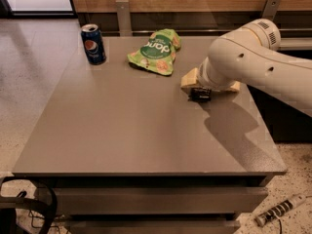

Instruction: Pick rxbar chocolate

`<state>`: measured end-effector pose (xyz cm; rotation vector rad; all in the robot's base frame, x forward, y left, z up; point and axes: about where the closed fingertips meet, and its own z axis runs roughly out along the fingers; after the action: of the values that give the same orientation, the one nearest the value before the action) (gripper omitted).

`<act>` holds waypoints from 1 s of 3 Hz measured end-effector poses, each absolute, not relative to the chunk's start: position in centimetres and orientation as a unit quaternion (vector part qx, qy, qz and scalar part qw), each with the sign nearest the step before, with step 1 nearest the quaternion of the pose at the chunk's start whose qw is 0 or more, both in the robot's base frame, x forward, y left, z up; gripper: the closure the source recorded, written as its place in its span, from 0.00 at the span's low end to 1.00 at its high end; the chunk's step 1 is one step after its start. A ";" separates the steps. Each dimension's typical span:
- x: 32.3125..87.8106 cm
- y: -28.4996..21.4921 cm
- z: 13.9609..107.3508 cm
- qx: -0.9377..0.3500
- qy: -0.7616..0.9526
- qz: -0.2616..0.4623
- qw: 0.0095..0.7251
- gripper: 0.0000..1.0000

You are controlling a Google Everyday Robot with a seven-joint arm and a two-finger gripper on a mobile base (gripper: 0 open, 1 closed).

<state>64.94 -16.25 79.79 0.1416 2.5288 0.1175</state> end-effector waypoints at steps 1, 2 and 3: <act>64.9 -16.2 80.4 0.053 0.952 0.044 0.298 0.54; 64.9 -16.2 81.2 0.053 0.952 0.044 0.298 0.79; 64.9 -16.2 81.8 0.053 0.952 0.044 0.298 1.00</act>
Offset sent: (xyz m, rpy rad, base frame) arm 0.0000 0.0000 0.0068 0.0000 0.0000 0.0000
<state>64.94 -16.24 81.81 0.1416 2.5290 0.1175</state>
